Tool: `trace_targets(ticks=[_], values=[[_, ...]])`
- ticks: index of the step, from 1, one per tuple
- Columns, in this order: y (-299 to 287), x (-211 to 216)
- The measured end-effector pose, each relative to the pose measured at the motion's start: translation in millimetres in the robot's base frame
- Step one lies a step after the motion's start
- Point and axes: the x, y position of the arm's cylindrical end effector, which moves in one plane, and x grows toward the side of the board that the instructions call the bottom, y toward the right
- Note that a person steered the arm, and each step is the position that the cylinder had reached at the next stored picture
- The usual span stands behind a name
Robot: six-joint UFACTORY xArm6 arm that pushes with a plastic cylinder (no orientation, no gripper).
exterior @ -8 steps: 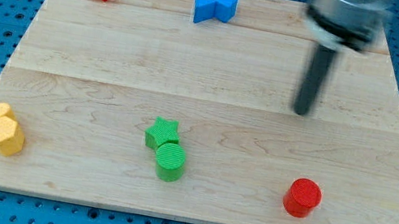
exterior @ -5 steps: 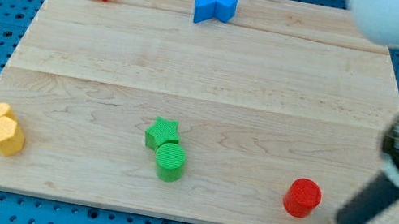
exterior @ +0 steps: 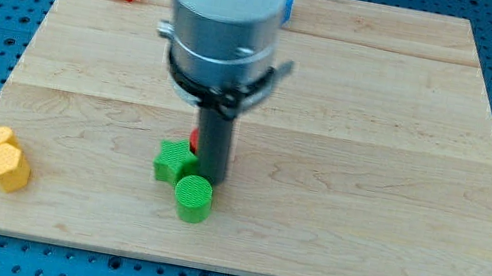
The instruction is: Move red circle into the red star
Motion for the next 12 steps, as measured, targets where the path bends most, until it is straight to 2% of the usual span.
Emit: trace_targets(ticks=[2,5,6,7,8,9,11,12], values=[[-56.4,-61.4],[32.1,-73.7],[16.4,-112.4],[-48.6,-181.9],[-111.5,-205.4],[-131.5,-222.4],[-121.1,-243.2],[-116.4,-238.6]])
